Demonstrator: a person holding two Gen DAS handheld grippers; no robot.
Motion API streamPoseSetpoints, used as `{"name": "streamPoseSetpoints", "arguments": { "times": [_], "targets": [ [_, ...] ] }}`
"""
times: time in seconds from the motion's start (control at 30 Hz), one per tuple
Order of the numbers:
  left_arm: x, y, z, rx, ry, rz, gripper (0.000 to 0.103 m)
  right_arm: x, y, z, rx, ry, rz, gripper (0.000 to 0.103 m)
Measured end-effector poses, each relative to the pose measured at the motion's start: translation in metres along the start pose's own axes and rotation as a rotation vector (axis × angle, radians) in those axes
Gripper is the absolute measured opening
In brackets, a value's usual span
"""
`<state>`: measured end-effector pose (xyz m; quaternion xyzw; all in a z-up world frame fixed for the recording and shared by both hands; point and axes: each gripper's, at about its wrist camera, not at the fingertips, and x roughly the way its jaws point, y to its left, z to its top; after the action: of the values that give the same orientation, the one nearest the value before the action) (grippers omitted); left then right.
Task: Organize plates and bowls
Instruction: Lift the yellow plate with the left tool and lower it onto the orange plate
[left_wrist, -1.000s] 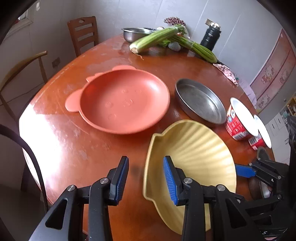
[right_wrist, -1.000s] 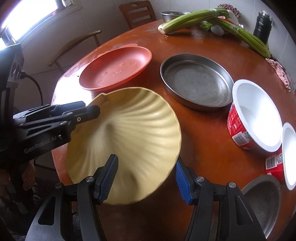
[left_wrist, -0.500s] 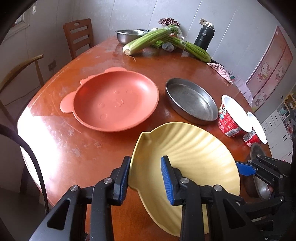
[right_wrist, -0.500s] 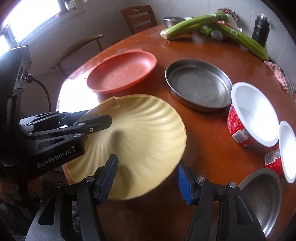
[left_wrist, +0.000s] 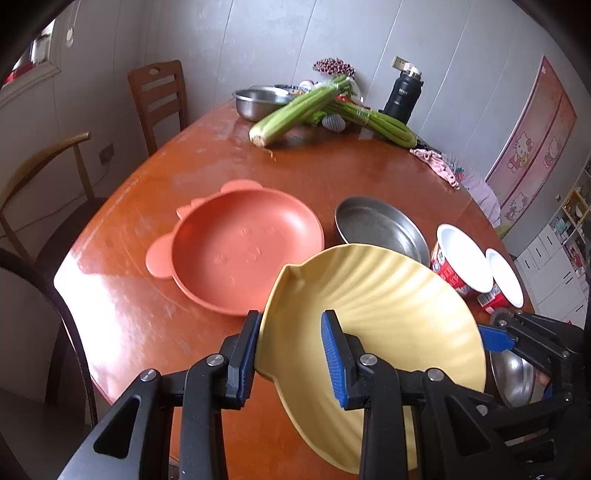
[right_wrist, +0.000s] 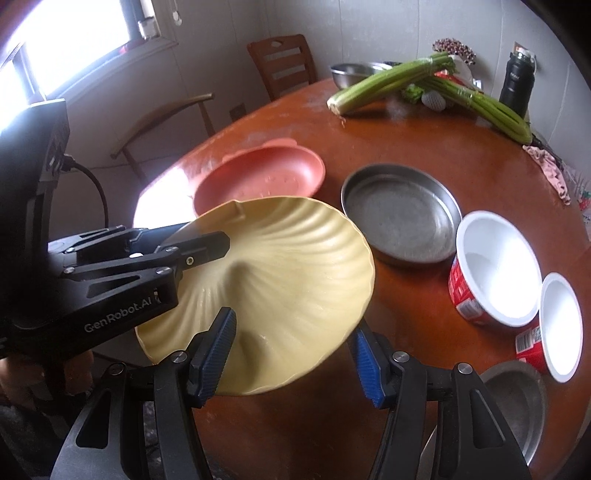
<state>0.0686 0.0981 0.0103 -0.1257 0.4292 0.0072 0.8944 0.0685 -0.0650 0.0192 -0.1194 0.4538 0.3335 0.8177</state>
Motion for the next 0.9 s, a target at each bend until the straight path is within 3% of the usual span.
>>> {"name": "streamPoseSetpoints", "arguments": {
  "times": [0.23,0.57,0.9],
  "targets": [
    [-0.018,0.014,0.024,0.018,-0.07,0.004,0.033,-0.006,0.015,0.025,-0.01,-0.045,-0.012,0.064],
    [-0.031,0.038,0.049,0.021,-0.109,-0.003,0.033,-0.004,0.04,0.059,-0.043,-0.089,-0.02,0.064],
    [-0.015,0.054,0.075,0.042,-0.094,-0.009,0.034,0.017,0.045,0.09,-0.021,-0.109,-0.024,0.064]
  ]
}}
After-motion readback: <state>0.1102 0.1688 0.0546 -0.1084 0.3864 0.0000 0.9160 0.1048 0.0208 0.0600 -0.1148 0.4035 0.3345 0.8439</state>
